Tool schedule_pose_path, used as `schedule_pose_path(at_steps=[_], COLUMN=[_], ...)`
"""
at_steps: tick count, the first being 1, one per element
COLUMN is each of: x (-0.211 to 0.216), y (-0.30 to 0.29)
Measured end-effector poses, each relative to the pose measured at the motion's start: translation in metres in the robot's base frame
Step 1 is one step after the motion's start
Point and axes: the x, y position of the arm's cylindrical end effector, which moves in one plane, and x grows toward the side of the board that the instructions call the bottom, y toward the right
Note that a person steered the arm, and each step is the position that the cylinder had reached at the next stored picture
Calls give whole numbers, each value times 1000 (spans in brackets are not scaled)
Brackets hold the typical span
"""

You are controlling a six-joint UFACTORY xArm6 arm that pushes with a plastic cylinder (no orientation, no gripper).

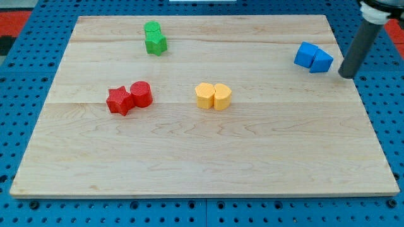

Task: Push the blue cube towards the center of the board

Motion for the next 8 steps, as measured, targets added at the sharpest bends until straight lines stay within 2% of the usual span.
schedule_pose_path(at_steps=[1,2,4,8], x=[-30,-54,-80,-67], y=[-1,-27,-61,-82])
